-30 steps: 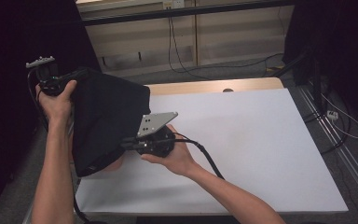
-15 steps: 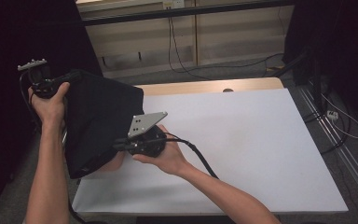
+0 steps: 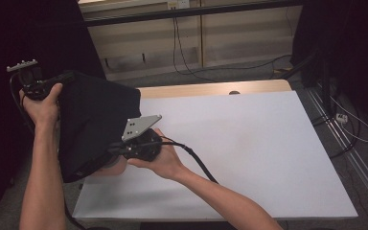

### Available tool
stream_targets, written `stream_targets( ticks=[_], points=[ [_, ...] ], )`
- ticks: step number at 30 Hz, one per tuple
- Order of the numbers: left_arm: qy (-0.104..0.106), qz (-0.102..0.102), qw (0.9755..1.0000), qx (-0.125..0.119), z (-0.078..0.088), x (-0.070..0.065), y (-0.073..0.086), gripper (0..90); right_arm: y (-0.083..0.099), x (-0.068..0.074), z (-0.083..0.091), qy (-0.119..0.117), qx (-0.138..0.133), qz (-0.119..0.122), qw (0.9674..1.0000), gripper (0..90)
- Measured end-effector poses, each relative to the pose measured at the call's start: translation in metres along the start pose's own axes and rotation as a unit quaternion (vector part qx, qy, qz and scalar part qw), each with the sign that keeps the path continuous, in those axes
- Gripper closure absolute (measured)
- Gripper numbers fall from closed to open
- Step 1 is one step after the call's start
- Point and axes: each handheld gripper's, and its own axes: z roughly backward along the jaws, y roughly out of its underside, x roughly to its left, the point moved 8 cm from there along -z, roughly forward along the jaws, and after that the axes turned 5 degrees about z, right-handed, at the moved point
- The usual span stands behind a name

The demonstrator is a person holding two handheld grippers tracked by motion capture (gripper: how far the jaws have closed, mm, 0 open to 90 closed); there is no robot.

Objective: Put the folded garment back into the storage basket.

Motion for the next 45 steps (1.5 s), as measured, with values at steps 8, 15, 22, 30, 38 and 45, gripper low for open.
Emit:
stream_targets(
  ticks=[8, 15, 22, 30, 38, 45],
  points=[
    [-0.001, 0.006, 1.0, -0.004, -0.002, 0.01, -0.001, 78.1, -0.002, -0.003, -0.009, 0.005, 0.004, -0.002, 1.0, 84.0],
    [-0.004, 0.019, 0.9998, -0.003, 0.0, 0.022, 0.007, 78.1, 0.0, 0.001, -0.019, -0.001, 0.008, -0.004, 1.0, 84.0],
    [-0.012, 0.024, 0.9996, -0.001, 0.004, 0.036, 0.01, 78.1, 0.002, 0.006, -0.033, -0.006, 0.014, -0.004, 0.9999, 84.0],
    [-0.017, 0.032, 0.9994, 0.003, 0.004, 0.047, 0.018, 78.1, 0.009, 0.011, -0.045, -0.018, 0.016, -0.018, 0.9995, 84.0],
    [-0.017, 0.033, 0.9991, 0.02, 0.003, 0.05, 0.028, 78.1, 0.01, 0.019, -0.051, -0.028, 0.015, -0.02, 0.9993, 84.0],
    [-0.027, 0.03, 0.9982, 0.044, 0.005, 0.057, 0.039, 78.0, 0.011, 0.025, -0.055, -0.035, 0.016, -0.02, 0.999, 84.0]
  ],
)
